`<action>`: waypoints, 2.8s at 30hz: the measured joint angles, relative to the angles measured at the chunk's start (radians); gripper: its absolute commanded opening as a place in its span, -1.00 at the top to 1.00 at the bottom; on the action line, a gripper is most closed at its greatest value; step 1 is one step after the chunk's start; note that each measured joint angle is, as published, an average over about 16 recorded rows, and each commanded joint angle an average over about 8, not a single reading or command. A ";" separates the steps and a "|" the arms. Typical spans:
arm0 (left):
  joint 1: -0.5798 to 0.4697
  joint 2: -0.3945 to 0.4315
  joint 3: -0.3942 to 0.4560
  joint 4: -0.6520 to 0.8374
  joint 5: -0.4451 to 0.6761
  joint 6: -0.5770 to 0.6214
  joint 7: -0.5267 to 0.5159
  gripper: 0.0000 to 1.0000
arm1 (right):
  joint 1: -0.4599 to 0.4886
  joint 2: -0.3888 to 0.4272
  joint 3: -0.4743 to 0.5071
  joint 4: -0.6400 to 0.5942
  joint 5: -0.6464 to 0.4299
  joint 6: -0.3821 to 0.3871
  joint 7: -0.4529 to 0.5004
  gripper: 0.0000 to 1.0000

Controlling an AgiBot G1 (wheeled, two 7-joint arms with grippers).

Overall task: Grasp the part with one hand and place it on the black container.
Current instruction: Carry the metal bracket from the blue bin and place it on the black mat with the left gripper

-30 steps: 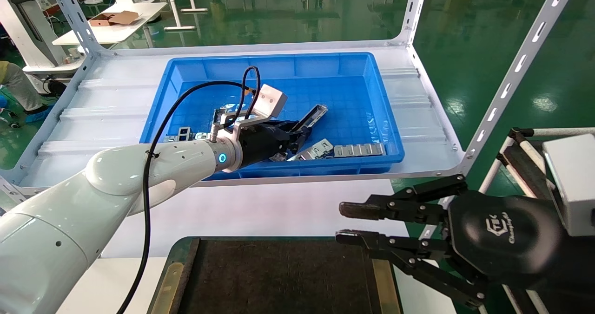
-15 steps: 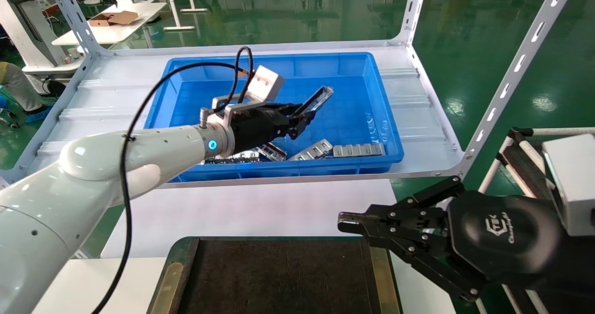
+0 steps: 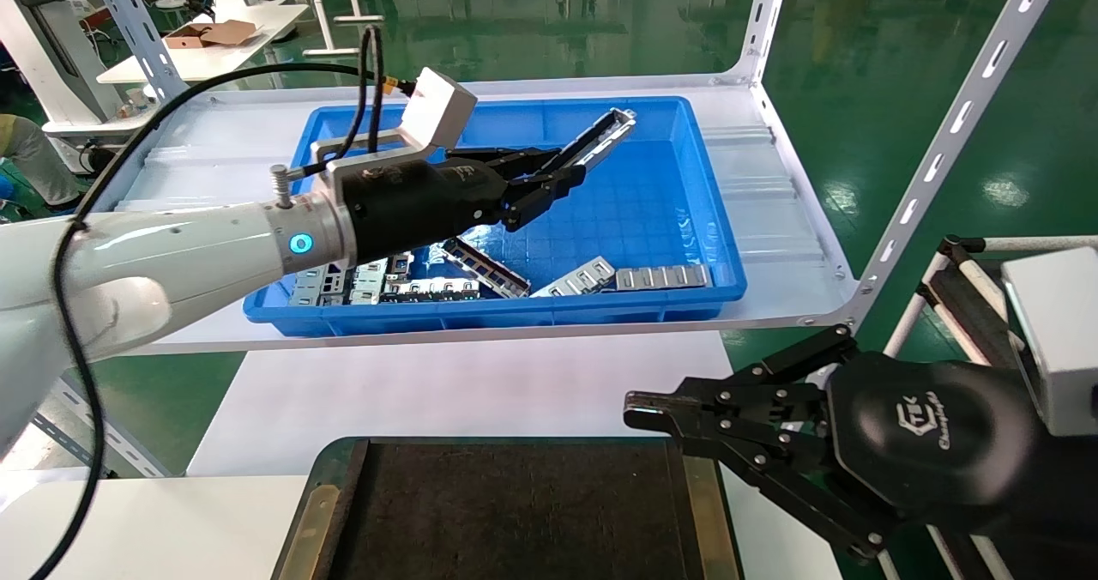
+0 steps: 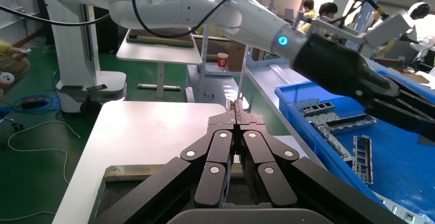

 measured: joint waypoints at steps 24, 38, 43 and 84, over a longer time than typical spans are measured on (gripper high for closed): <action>0.303 -0.334 0.018 -0.622 -0.075 0.029 -0.153 1.00 | 0.000 0.000 0.000 0.000 0.000 0.000 0.000 1.00; 0.547 -0.348 0.121 -0.747 -0.015 -0.249 -0.265 1.00 | 0.000 0.000 0.000 0.000 0.000 0.000 0.000 1.00; 0.617 -0.312 0.151 -0.740 0.007 -0.386 -0.296 1.00 | 0.000 0.000 0.000 0.000 0.000 0.000 0.000 1.00; 0.758 0.091 0.294 -0.509 -0.104 -1.182 -0.355 1.00 | 0.000 0.000 0.000 0.000 0.000 0.000 0.000 1.00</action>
